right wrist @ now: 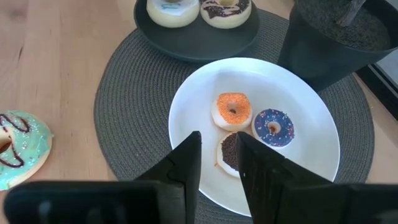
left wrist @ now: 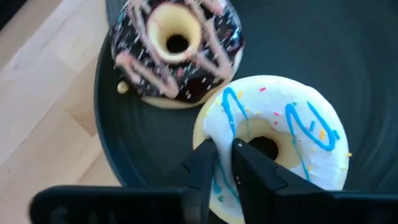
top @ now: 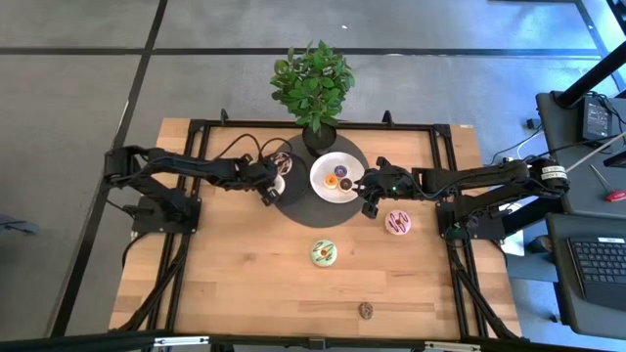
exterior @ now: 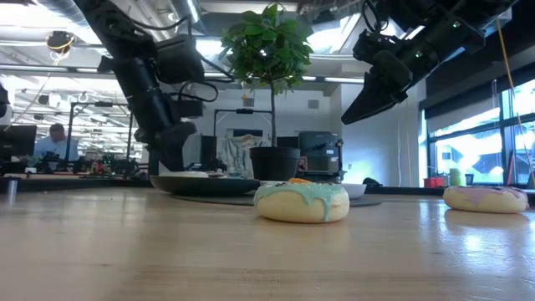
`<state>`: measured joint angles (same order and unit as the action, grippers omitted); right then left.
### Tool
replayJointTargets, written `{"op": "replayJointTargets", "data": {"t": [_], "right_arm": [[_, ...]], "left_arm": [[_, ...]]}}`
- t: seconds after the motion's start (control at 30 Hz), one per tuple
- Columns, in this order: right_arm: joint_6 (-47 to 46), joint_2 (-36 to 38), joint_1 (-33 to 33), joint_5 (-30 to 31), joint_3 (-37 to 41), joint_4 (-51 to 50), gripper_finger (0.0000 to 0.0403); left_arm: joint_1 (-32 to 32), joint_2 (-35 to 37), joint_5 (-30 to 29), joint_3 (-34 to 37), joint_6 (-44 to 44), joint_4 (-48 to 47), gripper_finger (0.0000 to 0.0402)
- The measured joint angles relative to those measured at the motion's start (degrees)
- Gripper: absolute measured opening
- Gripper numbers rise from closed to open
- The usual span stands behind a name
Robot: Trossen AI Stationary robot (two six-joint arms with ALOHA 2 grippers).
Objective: Pick & Place donuts
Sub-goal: Put the big white donut on the green plate, then put the big light blue donut on the dark green plate
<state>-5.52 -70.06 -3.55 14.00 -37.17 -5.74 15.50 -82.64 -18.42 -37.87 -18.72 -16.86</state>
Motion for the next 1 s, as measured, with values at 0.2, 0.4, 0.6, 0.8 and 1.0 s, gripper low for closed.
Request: {"op": "replayJointTargets", "data": {"t": [0.2,0.4,0.6,0.8,1.0], "right_arm": [[-0.1,0.0,0.0,0.0,0.0,-0.1,0.0104],[-0.1,0.0,0.0,0.0,0.0,-0.1,0.0104],[0.0,0.0,0.0,0.0,0.0,-0.2,0.0104],[0.1,0.0,0.0,0.0,0.0,-0.2,0.0104],[0.2,0.0,0.0,0.0,0.0,0.0,0.0104]], "left_arm": [[0.0,1.5,-1.1,-1.6,0.0,-2.2,0.0118],[-0.1,4.2,-2.5,-4.8,0.9,-6.1,0.0154],[-4.6,5.2,11.7,-5.7,0.0,6.8,0.0168],[-13.7,2.3,19.3,-5.7,4.0,18.3,0.0174],[-22.1,-4.8,14.8,-7.6,6.5,22.7,0.0175]]}}
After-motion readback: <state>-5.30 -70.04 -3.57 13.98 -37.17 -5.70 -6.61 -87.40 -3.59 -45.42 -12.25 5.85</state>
